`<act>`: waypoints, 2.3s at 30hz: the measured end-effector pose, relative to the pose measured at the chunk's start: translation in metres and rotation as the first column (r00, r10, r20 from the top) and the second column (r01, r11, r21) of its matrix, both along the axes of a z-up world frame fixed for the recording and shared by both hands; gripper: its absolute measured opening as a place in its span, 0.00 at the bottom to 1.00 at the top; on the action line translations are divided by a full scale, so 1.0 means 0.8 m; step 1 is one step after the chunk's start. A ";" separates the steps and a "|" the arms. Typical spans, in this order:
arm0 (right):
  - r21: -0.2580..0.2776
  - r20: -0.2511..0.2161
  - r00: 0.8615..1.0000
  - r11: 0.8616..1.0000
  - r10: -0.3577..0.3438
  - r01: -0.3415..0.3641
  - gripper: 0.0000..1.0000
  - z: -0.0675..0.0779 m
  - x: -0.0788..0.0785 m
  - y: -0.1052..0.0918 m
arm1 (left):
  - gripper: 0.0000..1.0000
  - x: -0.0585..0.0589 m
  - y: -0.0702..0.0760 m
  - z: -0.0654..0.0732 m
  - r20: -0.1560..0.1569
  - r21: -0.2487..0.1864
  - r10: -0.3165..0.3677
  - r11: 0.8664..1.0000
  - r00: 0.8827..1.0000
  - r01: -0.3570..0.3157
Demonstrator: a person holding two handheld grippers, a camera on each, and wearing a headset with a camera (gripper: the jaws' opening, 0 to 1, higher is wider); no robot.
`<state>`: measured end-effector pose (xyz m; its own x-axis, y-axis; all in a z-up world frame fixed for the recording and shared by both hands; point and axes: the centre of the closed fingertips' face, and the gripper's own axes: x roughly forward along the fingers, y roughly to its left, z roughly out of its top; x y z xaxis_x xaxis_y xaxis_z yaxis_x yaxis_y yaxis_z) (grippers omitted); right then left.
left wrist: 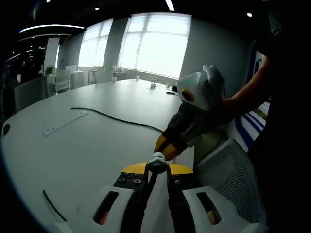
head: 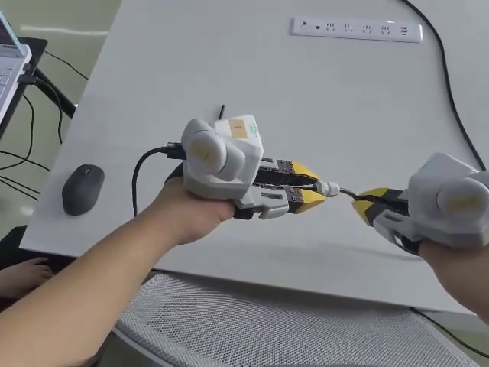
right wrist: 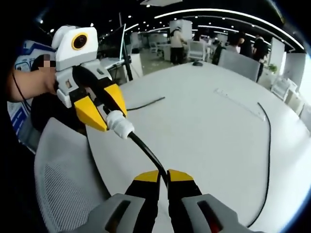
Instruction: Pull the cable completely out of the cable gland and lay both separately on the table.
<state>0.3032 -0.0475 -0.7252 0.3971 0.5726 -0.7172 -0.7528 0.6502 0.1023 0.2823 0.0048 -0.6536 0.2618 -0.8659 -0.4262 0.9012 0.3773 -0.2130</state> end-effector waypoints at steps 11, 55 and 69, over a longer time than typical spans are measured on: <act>0.008 -0.148 0.972 0.982 -0.185 0.188 0.00 -0.047 0.002 -0.042 | 0.15 -0.004 -0.004 0.006 0.001 -0.010 -0.009 1.000 1.000 0.009; 0.007 -0.021 0.991 0.991 -0.131 0.131 0.17 -0.003 -0.007 -0.045 | 0.15 0.002 0.004 -0.002 -0.011 -0.002 0.013 1.000 1.000 -0.013; -0.114 0.232 0.937 0.964 0.260 -0.240 0.20 0.064 -0.013 0.043 | 0.15 -0.004 0.003 -0.005 -0.015 0.006 0.004 1.000 1.000 -0.004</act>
